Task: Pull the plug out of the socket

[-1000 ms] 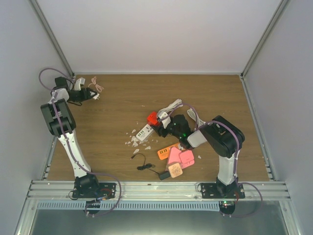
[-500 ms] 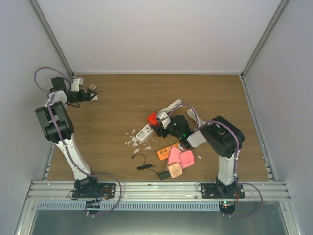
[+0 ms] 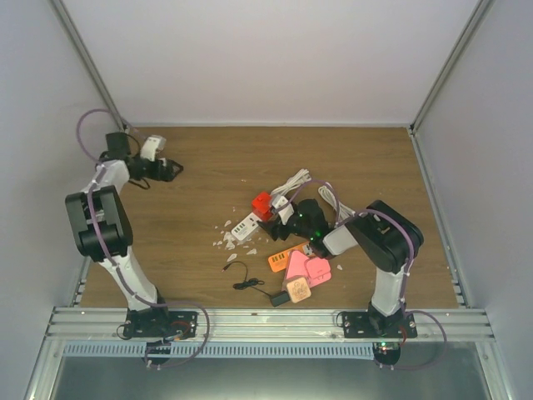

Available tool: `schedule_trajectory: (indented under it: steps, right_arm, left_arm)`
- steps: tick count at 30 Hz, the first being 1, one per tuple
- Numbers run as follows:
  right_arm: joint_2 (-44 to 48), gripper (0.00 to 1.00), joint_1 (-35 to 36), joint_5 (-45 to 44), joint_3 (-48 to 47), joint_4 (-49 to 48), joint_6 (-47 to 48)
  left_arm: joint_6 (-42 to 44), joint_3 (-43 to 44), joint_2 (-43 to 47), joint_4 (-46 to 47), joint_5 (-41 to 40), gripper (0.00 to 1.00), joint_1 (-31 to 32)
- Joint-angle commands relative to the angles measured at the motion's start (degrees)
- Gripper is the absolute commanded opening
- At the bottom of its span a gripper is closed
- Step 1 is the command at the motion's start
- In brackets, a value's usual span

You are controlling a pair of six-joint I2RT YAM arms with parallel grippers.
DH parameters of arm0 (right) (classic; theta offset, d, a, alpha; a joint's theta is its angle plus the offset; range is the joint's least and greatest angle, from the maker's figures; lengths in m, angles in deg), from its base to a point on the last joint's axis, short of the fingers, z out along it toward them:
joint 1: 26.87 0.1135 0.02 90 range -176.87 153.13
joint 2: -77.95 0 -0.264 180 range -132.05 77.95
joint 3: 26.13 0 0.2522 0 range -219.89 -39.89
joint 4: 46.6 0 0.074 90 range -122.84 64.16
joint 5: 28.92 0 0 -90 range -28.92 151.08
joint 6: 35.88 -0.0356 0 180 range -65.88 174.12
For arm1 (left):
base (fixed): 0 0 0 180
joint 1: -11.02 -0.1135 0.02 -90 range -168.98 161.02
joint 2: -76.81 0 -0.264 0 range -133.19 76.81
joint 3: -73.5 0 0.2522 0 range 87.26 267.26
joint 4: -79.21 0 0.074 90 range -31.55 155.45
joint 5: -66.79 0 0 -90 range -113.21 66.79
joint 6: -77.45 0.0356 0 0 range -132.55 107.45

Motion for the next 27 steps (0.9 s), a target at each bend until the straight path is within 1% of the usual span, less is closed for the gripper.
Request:
schedule_trajectory:
  steps: [1,9,15,19,27]
  right_arm:
    - [2.26,0.85,0.23,0.47,0.73,1.01,0.49]
    - [3.25,0.86,0.19,0.05,0.06,3.13,0.99]
    - [3.43,0.84,0.19,-0.07,-1.99,4.97,-0.33]
    - [3.88,0.84,0.23,-0.56,-2.81,5.78,-0.96]
    - [3.59,0.81,0.22,-1.28,-4.15,6.56,-1.88]
  left_arm:
    - [7.49,-6.76,5.63,0.01,-0.39,0.95,7.79]
    - [11.32,-15.05,10.20,-2.11,0.66,0.82,21.15]
    - [8.55,-19.19,10.53,-0.41,2.23,0.71,28.27]
    - [6.81,-20.64,10.35,1.14,2.67,0.68,31.34]
    - [3.13,-21.37,8.89,3.21,3.14,0.61,33.87]
